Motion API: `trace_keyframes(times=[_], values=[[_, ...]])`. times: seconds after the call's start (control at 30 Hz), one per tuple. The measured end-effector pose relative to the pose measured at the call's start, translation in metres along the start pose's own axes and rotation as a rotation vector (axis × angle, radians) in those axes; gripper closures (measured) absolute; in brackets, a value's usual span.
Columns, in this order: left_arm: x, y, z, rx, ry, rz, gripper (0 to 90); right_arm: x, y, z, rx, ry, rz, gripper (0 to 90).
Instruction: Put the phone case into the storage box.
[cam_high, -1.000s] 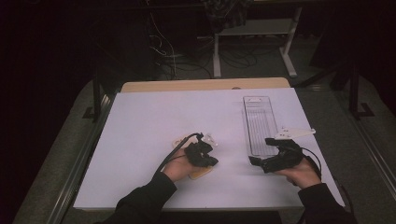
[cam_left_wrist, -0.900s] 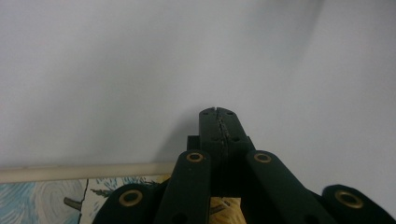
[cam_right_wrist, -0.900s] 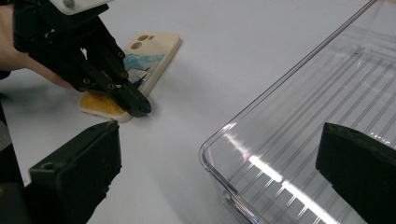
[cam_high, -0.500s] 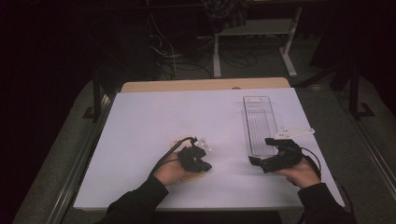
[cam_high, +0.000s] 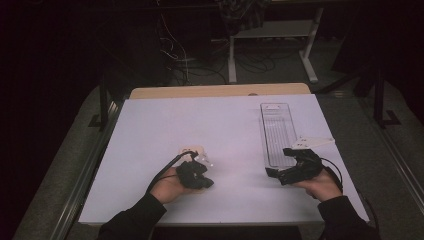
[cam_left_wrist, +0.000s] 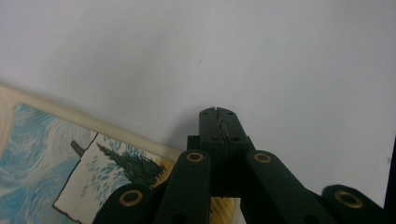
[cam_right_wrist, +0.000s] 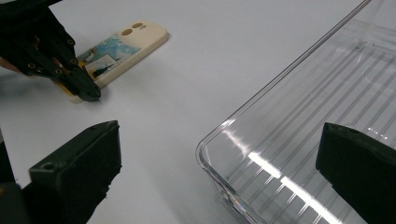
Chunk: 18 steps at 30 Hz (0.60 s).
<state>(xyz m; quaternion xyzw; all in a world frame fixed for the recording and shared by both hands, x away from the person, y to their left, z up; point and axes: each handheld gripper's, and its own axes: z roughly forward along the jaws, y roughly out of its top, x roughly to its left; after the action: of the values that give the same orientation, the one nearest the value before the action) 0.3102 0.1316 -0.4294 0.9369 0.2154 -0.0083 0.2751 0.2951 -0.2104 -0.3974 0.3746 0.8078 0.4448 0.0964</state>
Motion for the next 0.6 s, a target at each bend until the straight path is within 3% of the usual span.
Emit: trace_keyframes(times=[0.27, 0.33, 0.4, 0.6], values=[[0.008, -0.023, -0.018, 0.02, 0.042, -0.025, 90.0, 0.0, 0.0, 0.0, 0.004, -0.001, 0.009, 0.0], [0.012, -0.026, -0.022, 0.039, 0.051, -0.007, 90.0, 0.0, 0.0, 0.0, 0.005, 0.0, 0.011, 0.0], [0.015, -0.035, -0.026, 0.008, 0.073, -0.049, 90.0, 0.001, 0.0, 0.001, 0.009, 0.001, 0.011, 0.0], [0.024, -0.05, -0.039, 0.008, 0.116, -0.081, 90.0, 0.001, 0.0, 0.001, 0.009, 0.0, 0.006, 0.0]])
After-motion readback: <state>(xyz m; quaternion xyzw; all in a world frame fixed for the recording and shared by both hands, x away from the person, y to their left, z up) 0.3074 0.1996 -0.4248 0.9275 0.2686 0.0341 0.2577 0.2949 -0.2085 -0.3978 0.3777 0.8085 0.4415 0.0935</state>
